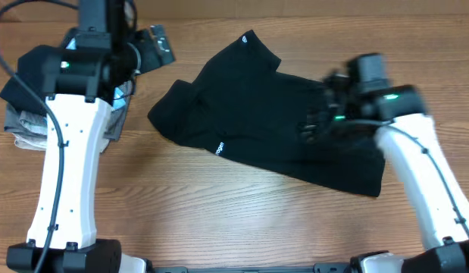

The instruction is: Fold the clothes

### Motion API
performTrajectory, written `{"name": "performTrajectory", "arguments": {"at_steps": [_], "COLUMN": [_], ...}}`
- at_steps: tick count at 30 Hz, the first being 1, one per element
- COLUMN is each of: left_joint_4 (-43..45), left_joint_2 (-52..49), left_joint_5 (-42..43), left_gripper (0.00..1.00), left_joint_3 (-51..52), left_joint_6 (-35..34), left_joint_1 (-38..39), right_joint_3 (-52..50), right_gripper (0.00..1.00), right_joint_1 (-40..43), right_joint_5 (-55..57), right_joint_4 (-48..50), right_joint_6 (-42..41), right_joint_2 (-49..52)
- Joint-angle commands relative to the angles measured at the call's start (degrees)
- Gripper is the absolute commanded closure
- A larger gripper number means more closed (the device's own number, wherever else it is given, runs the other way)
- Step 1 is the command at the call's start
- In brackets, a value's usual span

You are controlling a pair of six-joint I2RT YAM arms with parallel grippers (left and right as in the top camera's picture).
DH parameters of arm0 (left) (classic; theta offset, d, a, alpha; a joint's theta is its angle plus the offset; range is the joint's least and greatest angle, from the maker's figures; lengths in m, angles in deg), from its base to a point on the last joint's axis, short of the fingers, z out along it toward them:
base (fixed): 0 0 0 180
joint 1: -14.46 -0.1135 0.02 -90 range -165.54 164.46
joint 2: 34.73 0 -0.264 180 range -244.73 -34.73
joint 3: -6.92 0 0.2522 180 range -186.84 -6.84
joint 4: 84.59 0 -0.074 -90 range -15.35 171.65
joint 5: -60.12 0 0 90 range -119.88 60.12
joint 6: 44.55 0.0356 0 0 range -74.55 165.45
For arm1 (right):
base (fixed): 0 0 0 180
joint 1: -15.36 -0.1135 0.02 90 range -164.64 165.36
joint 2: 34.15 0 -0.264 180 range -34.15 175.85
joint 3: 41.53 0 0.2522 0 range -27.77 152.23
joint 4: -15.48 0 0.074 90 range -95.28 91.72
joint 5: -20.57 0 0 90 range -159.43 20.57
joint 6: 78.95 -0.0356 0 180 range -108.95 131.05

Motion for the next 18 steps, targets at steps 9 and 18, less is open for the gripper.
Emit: {"name": "performTrajectory", "arguments": {"at_steps": [9, 18], "left_joint_4": [-1.3, -1.3], "left_joint_2": [-1.2, -1.2], "left_joint_5": [-2.8, -2.8], "left_gripper": [0.0, 0.0], "left_joint_3": [0.2, 0.2], "left_joint_6": [0.0, 0.0], "left_joint_1": [-1.2, -1.2], "right_joint_3": [0.9, 0.9], "right_gripper": [0.29, 0.44], "right_joint_1": [-18.8, -25.3], "right_joint_5": [8.3, 19.5], "right_joint_4": [13.7, 23.8], "right_joint_6": [10.4, 23.2], "right_joint_2": [3.7, 17.7]}}
